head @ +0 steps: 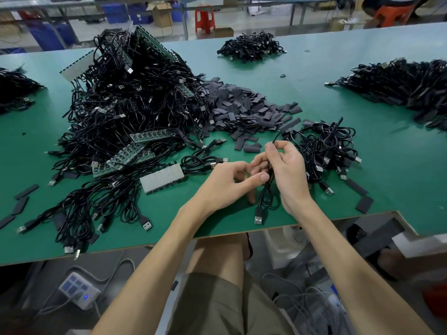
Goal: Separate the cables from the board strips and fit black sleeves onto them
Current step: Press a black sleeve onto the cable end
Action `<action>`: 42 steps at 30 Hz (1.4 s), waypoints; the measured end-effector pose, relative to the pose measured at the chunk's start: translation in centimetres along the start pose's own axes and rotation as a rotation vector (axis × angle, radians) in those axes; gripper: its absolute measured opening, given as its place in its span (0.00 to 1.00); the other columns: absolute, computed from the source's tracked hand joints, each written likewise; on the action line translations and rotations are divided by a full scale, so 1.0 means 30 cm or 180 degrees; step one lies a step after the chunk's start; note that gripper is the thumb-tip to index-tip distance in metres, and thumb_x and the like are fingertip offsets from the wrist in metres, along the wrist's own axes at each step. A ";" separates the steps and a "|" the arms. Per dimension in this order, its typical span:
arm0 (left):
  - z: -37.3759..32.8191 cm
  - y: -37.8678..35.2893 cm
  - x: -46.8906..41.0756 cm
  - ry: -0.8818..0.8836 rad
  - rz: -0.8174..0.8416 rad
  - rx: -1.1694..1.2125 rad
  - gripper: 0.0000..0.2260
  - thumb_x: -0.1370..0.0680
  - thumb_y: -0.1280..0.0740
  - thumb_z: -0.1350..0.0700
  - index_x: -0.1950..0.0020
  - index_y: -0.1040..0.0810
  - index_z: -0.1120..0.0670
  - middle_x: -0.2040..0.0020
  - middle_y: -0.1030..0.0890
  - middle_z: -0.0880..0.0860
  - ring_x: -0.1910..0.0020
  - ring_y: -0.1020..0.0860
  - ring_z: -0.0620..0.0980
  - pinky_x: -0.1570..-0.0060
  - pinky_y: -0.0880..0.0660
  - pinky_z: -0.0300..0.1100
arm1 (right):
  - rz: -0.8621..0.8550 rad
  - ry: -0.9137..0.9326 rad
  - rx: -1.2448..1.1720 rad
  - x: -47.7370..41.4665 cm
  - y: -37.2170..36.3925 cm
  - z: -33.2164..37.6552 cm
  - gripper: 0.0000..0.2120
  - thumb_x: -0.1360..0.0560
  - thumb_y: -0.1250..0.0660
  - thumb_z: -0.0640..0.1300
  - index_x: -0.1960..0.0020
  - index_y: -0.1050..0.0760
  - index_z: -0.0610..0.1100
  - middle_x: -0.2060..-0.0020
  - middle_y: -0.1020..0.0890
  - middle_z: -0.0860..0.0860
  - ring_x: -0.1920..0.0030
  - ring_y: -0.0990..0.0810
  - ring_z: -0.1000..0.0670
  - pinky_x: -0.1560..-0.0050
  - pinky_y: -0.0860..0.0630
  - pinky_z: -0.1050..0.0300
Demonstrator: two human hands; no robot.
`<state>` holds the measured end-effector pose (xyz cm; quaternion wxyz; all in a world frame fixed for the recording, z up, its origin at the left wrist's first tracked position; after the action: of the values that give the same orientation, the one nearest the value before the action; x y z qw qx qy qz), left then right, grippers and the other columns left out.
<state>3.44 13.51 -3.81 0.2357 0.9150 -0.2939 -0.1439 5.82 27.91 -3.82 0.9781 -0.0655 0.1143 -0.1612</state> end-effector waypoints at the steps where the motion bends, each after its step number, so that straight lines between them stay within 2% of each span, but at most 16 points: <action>1: -0.001 -0.001 0.000 0.0038 0.0053 0.0125 0.23 0.23 0.34 0.35 0.55 0.19 0.56 0.69 0.16 0.47 0.70 0.23 0.43 0.64 0.27 0.39 | -0.0014 0.0039 0.0023 0.000 0.001 0.002 0.07 0.14 0.39 0.46 0.46 0.30 0.42 0.62 0.14 0.44 0.67 0.17 0.46 0.61 0.21 0.56; 3: -0.003 -0.001 0.002 0.0102 0.0116 0.0301 0.24 0.25 0.32 0.35 0.55 0.18 0.57 0.69 0.17 0.52 0.69 0.25 0.45 0.63 0.30 0.40 | -0.0032 0.0093 0.0016 -0.001 0.001 0.008 0.07 0.14 0.40 0.46 0.46 0.31 0.42 0.60 0.14 0.44 0.64 0.15 0.45 0.59 0.20 0.54; 5: -0.006 -0.004 0.005 0.0154 0.0238 0.0392 0.19 0.25 0.29 0.38 0.56 0.17 0.54 0.67 0.16 0.55 0.67 0.25 0.47 0.61 0.30 0.44 | -0.0017 0.0098 -0.0100 0.000 -0.003 0.012 0.07 0.13 0.41 0.44 0.45 0.31 0.41 0.57 0.13 0.42 0.59 0.13 0.42 0.57 0.19 0.54; 8: -0.011 -0.008 0.009 0.0151 0.0409 0.0372 0.13 0.22 0.27 0.45 0.60 0.20 0.52 0.64 0.14 0.51 0.68 0.25 0.47 0.63 0.32 0.45 | 0.0065 0.0041 -0.0276 0.004 -0.015 0.019 0.07 0.13 0.41 0.43 0.44 0.30 0.39 0.54 0.13 0.40 0.53 0.12 0.39 0.53 0.16 0.53; 10: -0.009 -0.002 0.007 0.0129 0.0348 0.0424 0.13 0.19 0.29 0.50 0.60 0.21 0.57 0.64 0.14 0.52 0.70 0.29 0.51 0.66 0.35 0.46 | 0.0112 -0.0009 -0.0299 0.006 -0.019 0.019 0.08 0.14 0.40 0.44 0.44 0.29 0.38 0.53 0.13 0.40 0.52 0.12 0.39 0.50 0.16 0.51; 14: -0.004 0.029 0.001 0.0046 0.0021 0.0832 0.11 0.17 0.33 0.56 0.52 0.21 0.64 0.63 0.14 0.56 0.71 0.24 0.51 0.66 0.25 0.43 | 0.0069 -0.0182 -0.0209 0.004 -0.013 0.001 0.10 0.13 0.42 0.45 0.42 0.25 0.39 0.51 0.13 0.42 0.50 0.13 0.43 0.50 0.17 0.53; 17: -0.009 0.054 -0.002 -0.0025 -0.0305 0.1085 0.11 0.16 0.35 0.55 0.49 0.19 0.62 0.63 0.14 0.57 0.74 0.25 0.53 0.71 0.27 0.37 | 0.0032 -0.0294 0.0038 -0.001 -0.008 -0.019 0.07 0.14 0.41 0.40 0.43 0.23 0.42 0.51 0.14 0.44 0.50 0.13 0.49 0.48 0.19 0.57; 21: -0.023 0.103 -0.025 0.0052 -0.0616 0.0951 0.11 0.16 0.34 0.53 0.50 0.15 0.58 0.65 0.17 0.51 0.74 0.25 0.49 0.74 0.31 0.34 | 0.0248 -0.0305 0.0567 -0.004 -0.025 -0.034 0.04 0.15 0.37 0.39 0.45 0.24 0.43 0.54 0.12 0.47 0.53 0.12 0.48 0.47 0.18 0.54; 24: -0.084 0.117 -0.075 0.0072 -0.0569 0.0719 0.10 0.18 0.32 0.54 0.52 0.13 0.57 0.66 0.17 0.47 0.69 0.23 0.43 0.66 0.28 0.33 | 0.0460 -0.0282 0.0798 0.001 -0.042 -0.033 0.04 0.16 0.36 0.38 0.45 0.22 0.42 0.57 0.12 0.48 0.57 0.12 0.48 0.53 0.16 0.56; 27: -0.175 0.099 -0.147 0.0029 -0.0471 0.0546 0.10 0.19 0.31 0.53 0.54 0.12 0.54 0.68 0.19 0.53 0.70 0.27 0.45 0.69 0.32 0.35 | 0.0576 -0.0382 0.0833 0.007 -0.056 -0.033 0.05 0.16 0.37 0.34 0.45 0.22 0.35 0.58 0.14 0.41 0.59 0.13 0.44 0.54 0.16 0.53; 29: -0.225 0.074 -0.201 0.0014 -0.0432 0.0438 0.11 0.20 0.30 0.51 0.54 0.12 0.56 0.73 0.27 0.49 0.74 0.33 0.45 0.72 0.36 0.36 | 0.0605 -0.0401 0.0783 0.014 -0.064 -0.025 0.08 0.17 0.35 0.35 0.45 0.23 0.29 0.57 0.15 0.35 0.61 0.14 0.45 0.55 0.17 0.54; 32: -0.270 0.015 -0.279 0.0101 -0.0267 0.0270 0.17 0.20 0.29 0.49 0.53 0.16 0.63 0.72 0.25 0.51 0.79 0.29 0.42 0.74 0.34 0.33 | 0.0701 -0.0337 0.1186 0.019 -0.068 -0.010 0.06 0.18 0.37 0.33 0.46 0.24 0.30 0.61 0.15 0.42 0.66 0.15 0.53 0.59 0.21 0.65; 35: -0.258 -0.047 -0.328 0.0401 -0.0009 0.0342 0.17 0.19 0.30 0.48 0.45 0.17 0.62 0.57 0.14 0.56 0.64 0.15 0.53 0.64 0.18 0.44 | 0.0754 -0.0355 0.1382 0.019 -0.069 -0.001 0.05 0.20 0.39 0.30 0.47 0.26 0.33 0.64 0.17 0.49 0.68 0.16 0.57 0.65 0.27 0.72; 37: -0.233 -0.057 -0.325 0.0432 -0.0113 0.0528 0.16 0.18 0.30 0.53 0.37 0.19 0.63 0.47 0.15 0.58 0.54 0.14 0.57 0.59 0.16 0.50 | 0.0711 -0.0381 0.1203 0.022 -0.069 0.001 0.06 0.20 0.39 0.29 0.47 0.24 0.32 0.64 0.17 0.47 0.69 0.16 0.57 0.66 0.26 0.70; 39: -0.215 -0.030 -0.298 0.0214 -0.0330 0.0393 0.12 0.19 0.31 0.57 0.37 0.19 0.60 0.46 0.15 0.56 0.53 0.14 0.54 0.57 0.16 0.50 | 0.0670 -0.0338 0.1005 0.019 -0.069 -0.002 0.05 0.19 0.37 0.29 0.50 0.23 0.33 0.65 0.16 0.45 0.68 0.15 0.53 0.63 0.21 0.65; 42: -0.179 0.056 -0.242 0.0074 -0.0622 -0.0107 0.11 0.21 0.30 0.60 0.39 0.16 0.55 0.47 0.15 0.52 0.51 0.15 0.52 0.44 0.19 0.48 | 0.0665 -0.0330 0.0968 0.013 -0.069 -0.018 0.03 0.18 0.35 0.34 0.48 0.22 0.37 0.62 0.13 0.45 0.62 0.13 0.45 0.56 0.16 0.53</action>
<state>-0.89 18.55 2.51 0.2392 0.9369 -0.1980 -0.1605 5.41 25.79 -4.06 0.9927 0.0870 0.0443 -0.0706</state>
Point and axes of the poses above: each hand's wrist, its own x-axis away from the middle knuckle, its own y-axis out of the back of the hand, z = x × y, the point moved 5 cm from there along -x, towards the middle knuckle
